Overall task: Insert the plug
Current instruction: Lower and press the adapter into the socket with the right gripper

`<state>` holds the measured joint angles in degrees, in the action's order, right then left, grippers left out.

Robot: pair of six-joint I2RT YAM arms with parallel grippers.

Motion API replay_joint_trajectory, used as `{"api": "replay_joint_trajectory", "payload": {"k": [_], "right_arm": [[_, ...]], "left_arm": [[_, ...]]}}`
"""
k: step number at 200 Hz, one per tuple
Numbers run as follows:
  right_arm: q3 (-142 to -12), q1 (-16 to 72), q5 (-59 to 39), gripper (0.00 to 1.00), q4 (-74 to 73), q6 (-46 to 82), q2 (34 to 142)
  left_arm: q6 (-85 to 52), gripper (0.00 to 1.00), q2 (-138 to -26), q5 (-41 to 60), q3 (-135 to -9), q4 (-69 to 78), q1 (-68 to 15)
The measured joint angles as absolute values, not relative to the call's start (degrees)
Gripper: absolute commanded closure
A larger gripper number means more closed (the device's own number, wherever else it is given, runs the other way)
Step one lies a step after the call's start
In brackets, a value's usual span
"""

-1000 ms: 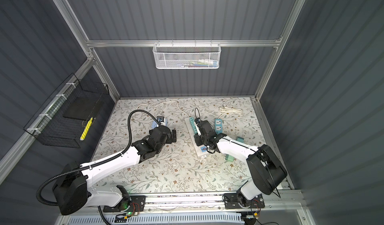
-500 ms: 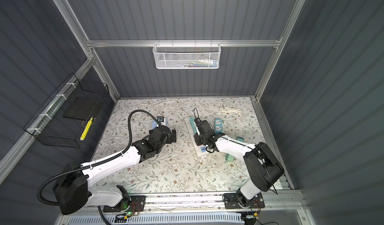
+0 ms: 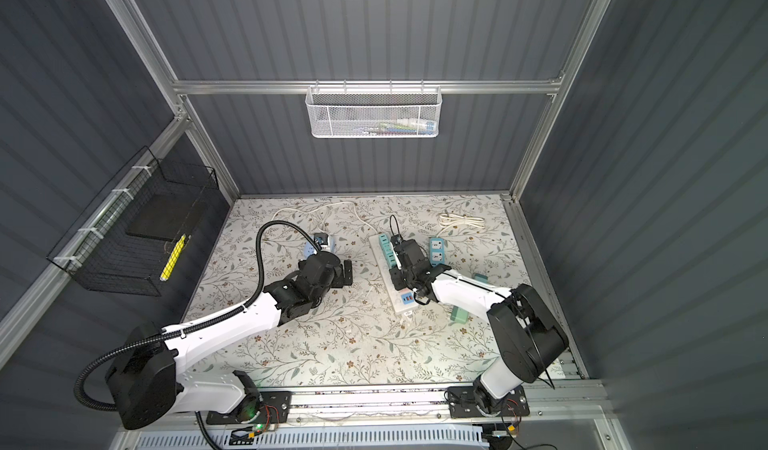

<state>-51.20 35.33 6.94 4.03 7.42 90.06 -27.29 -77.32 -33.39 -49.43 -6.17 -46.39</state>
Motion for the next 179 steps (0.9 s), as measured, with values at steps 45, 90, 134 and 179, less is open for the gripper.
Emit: {"api": "replay_joint_trajectory", "payload": {"k": [45,90,134,179], "right_arm": [[-51.5,35.3,6.1,0.89,4.3,7.5,90.2],[-51.5,35.3,5.3,0.89,4.4,7.5,90.7],[-53.5,35.5,6.1,0.89,6.3,7.9,92.3],[-56.9,36.3,8.1,0.89,10.2,7.9,94.5]], "left_arm": [[-27.3,0.0,-77.3,-33.4,-49.2,-6.2,-46.4],[-27.3,0.0,-77.3,-33.4,-49.0,-6.2,-46.4],[-27.3,0.0,-77.3,-33.3,-49.0,-5.9,-46.4],[-27.2,0.0,-77.2,-33.2,-48.7,-5.7,-46.0]]}}
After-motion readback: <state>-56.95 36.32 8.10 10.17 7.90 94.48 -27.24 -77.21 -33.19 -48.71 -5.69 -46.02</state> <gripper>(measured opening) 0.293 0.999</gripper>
